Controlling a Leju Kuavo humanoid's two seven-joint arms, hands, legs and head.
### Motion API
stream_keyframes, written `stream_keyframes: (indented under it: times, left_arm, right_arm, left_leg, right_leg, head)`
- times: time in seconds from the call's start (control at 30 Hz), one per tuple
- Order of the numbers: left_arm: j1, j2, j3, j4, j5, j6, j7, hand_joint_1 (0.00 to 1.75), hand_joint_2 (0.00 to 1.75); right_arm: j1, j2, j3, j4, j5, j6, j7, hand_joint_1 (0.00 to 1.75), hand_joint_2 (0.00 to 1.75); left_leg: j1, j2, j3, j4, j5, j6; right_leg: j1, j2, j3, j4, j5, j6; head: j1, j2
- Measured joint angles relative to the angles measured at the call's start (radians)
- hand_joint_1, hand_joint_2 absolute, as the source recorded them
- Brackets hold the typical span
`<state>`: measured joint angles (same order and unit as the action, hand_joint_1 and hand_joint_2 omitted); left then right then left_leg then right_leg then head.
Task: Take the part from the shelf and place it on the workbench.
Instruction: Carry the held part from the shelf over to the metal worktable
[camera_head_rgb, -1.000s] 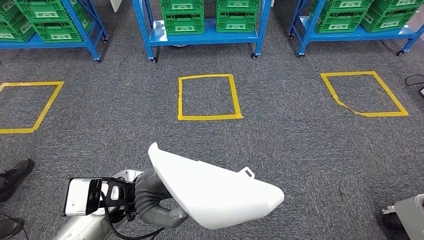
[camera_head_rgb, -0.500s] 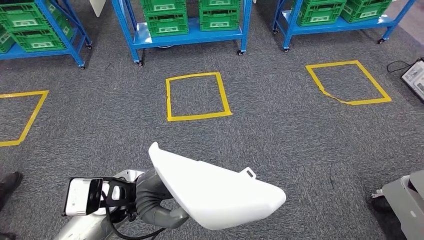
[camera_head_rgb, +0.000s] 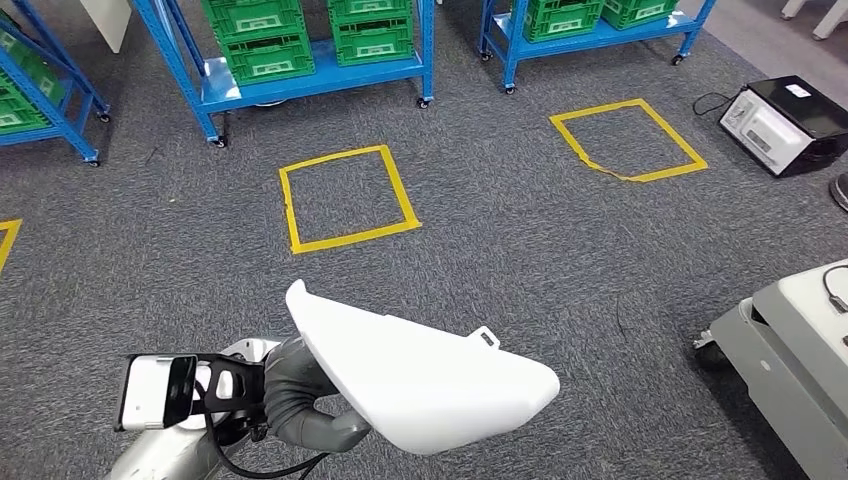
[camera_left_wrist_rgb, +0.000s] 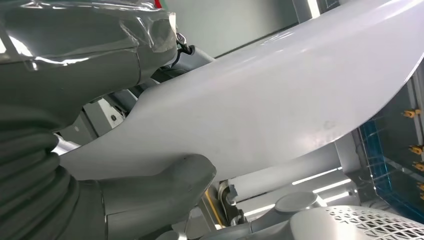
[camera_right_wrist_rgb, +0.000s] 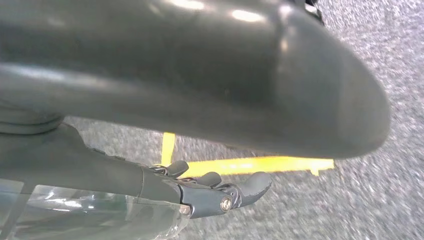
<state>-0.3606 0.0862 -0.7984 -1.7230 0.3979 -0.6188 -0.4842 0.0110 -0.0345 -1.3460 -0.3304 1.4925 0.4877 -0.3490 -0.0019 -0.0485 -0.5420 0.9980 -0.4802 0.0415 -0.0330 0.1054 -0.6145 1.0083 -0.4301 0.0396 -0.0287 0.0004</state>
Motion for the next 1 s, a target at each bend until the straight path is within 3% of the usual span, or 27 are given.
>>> stream_keyframes:
  times: [0.03,0.1,0.17,0.2,0.23,0.3,0.37,0.47,0.53,0.6,0.67,0.7,0.73,0.77,0.8,0.87,0.93,1.0]
  left_arm:
    - [0.0,-0.002,0.0,0.0,0.0,0.0,0.0,1.73,1.75]
    - [0.0,-0.004,0.0,0.0,0.0,0.0,-0.001,1.73,1.75]
    - [0.004,-0.004,0.0,0.0,0.0,0.0,-0.002,1.73,1.75]
    - [0.006,-0.004,0.0,0.0,0.0,-0.001,-0.002,1.73,1.75]
    - [0.008,-0.004,0.0,0.0,0.0,-0.001,-0.002,1.73,1.75]
    - [0.008,-0.004,0.0,0.0,0.0,-0.001,-0.002,1.73,1.75]
    - [0.008,-0.005,0.001,0.0,0.0,-0.002,-0.002,1.73,1.75]
    - [0.009,-0.006,0.003,-0.002,0.0,-0.005,-0.003,1.73,1.75]
    - [0.01,-0.006,0.004,-0.003,0.0,-0.006,-0.003,1.73,1.75]
    - [0.011,-0.006,0.007,-0.004,0.0,-0.007,-0.003,1.73,1.75]
    - [0.014,-0.004,0.01,-0.005,0.0,-0.007,-0.004,1.73,1.75]
    - [0.017,-0.004,0.01,-0.005,-0.001,-0.007,-0.005,1.73,1.75]
    - [0.018,-0.003,0.01,-0.005,-0.002,-0.007,-0.006,1.73,1.75]
    - [0.019,-0.003,0.011,-0.007,-0.002,-0.007,-0.008,1.73,1.75]
    - [0.02,-0.002,0.013,-0.01,-0.002,-0.007,-0.01,1.73,1.75]
    - [0.02,-0.001,0.018,-0.018,-0.002,-0.009,-0.014,1.73,1.75]
    - [0.021,0.0,0.025,-0.025,-0.001,-0.011,-0.016,1.73,1.75]
    - [0.022,0.001,0.031,-0.033,-0.001,-0.015,-0.019,1.73,1.75]
  right_arm:
    - [0.001,0.002,-0.001,-0.002,0.001,0.0,0.0,0.0,0.0]
    - [-0.001,0.004,-0.002,-0.008,0.002,0.001,0.0,0.0,0.0]
    - [-0.005,0.005,-0.004,-0.014,0.004,0.003,0.0,0.0,0.0]
    - [-0.004,0.005,-0.004,-0.017,0.005,0.005,0.0,0.0,0.0]
    - [-0.003,0.006,-0.005,-0.02,0.006,0.006,0.0,0.0,0.0]
    - [-0.001,0.007,-0.005,-0.027,0.009,0.007,0.0,0.0,0.0]
    - [0.0,0.008,-0.005,-0.032,0.013,0.008,0.0,0.0,0.0]
    - [0.003,0.012,-0.004,-0.038,0.018,0.013,-0.001,0.0,0.0]
    - [0.005,0.013,-0.004,-0.039,0.021,0.017,-0.003,0.0,0.0]
    - [0.005,0.013,-0.004,-0.042,0.022,0.018,-0.005,0.0,0.0]
    - [0.004,0.014,-0.004,-0.044,0.022,0.019,-0.006,0.0,0.0]
    - [0.005,0.014,-0.004,-0.044,0.022,0.02,-0.006,0.0,0.0]
    - [0.005,0.014,-0.004,-0.044,0.022,0.02,-0.007,0.0,0.0]
    - [0.004,0.014,-0.004,-0.044,0.023,0.02,-0.009,0.0,0.0]
    - [0.003,0.014,-0.004,-0.044,0.023,0.02,-0.012,0.0,0.0]
    - [0.0,0.015,-0.004,-0.046,0.025,0.024,-0.019,0.0,0.0]
    - [0.0,0.017,-0.004,-0.056,0.029,0.031,-0.022,0.0,0.0]
    - [0.006,0.024,-0.005,-0.082,0.037,0.048,-0.026,0.0,0.0]
  left_leg:
    - [0.002,0.011,0.003,-0.01,0.006,0.003]
    - [0.001,0.036,0.005,-0.021,0.014,0.009]
    - [-0.002,0.064,0.001,-0.021,0.015,0.011]
    - [-0.003,0.075,0.0,-0.02,0.015,0.011]
    - [-0.003,0.084,-0.002,-0.018,0.014,0.011]
    - [-0.002,0.096,-0.004,-0.01,0.011,0.006]
    - [-0.006,0.104,-0.012,0.004,0.004,-0.005]
    - [-0.007,0.107,-0.019,0.013,0.001,-0.016]
    - [-0.001,0.091,-0.03,0.035,-0.018,-0.026]
    - [0.004,0.065,-0.073,0.132,-0.078,-0.037]
    - [0.006,0.057,-0.132,0.266,-0.138,-0.042]
    - [0.006,0.056,-0.148,0.301,-0.145,-0.041]
    - [0.006,0.055,-0.144,0.296,-0.132,-0.039]
    - [0.006,0.05,-0.119,0.248,-0.101,-0.035]
    - [0.006,0.039,-0.081,0.177,-0.064,-0.03]
    - [0.004,0.005,-0.018,0.054,-0.018,-0.017]
    - [0.001,-0.008,-0.004,0.021,-0.018,-0.01]
    - [0.0,0.006,0.0,0.007,-0.011,-0.004]
  right_leg:
    - [0.003,-0.019,-0.012,0.019,-0.011,0.0]
    - [0.007,-0.069,-0.062,0.118,-0.06,-0.009]
    - [0.007,-0.089,-0.114,0.238,-0.105,-0.012]
    - [0.006,-0.093,-0.121,0.26,-0.108,-0.007]
    - [0.004,-0.097,-0.107,0.244,-0.099,0.001]
    - [-0.002,-0.109,-0.033,0.12,-0.06,0.02]
    - [-0.002,-0.117,0.027,0.017,-0.037,0.019]
    - [0.002,-0.112,0.034,0.002,-0.034,-0.002]
    - [-0.002,-0.109,0.033,0.0,-0.031,-0.011]
    - [-0.004,-0.105,0.031,-0.001,-0.028,-0.018]
    - [-0.002,-0.1,0.028,0.0,-0.027,-0.021]
    - [-0.002,-0.095,0.028,0.0,-0.027,-0.021]
    - [-0.001,-0.09,0.028,0.0,-0.026,-0.021]
    - [-0.001,-0.083,0.03,0.0,-0.026,-0.021]
    - [0.0,-0.074,0.031,0.0,-0.026,-0.021]
    - [0.001,-0.06,0.03,0.0,-0.022,-0.015]
    - [-0.001,-0.047,0.023,-0.002,-0.015,-0.003]
    - [-0.002,-0.042,0.018,-0.005,-0.01,0.008]
  head:
    - [0.002,0.0]
    - [0.004,0.0]
    - [0.006,0.0]
    - [0.006,0.0]
    - [0.006,0.0]
    - [0.006,0.0]
    - [0.006,0.0]
    - [0.003,0.0]
    - [0.003,0.0]
    - [0.002,0.0]
    - [0.003,0.0]
    - [0.003,0.0]
    - [0.003,0.0]
    - [0.003,0.0]
    - [0.002,0.0]
    - [0.003,0.0]
    - [0.001,0.0]
    - [-0.002,0.0]
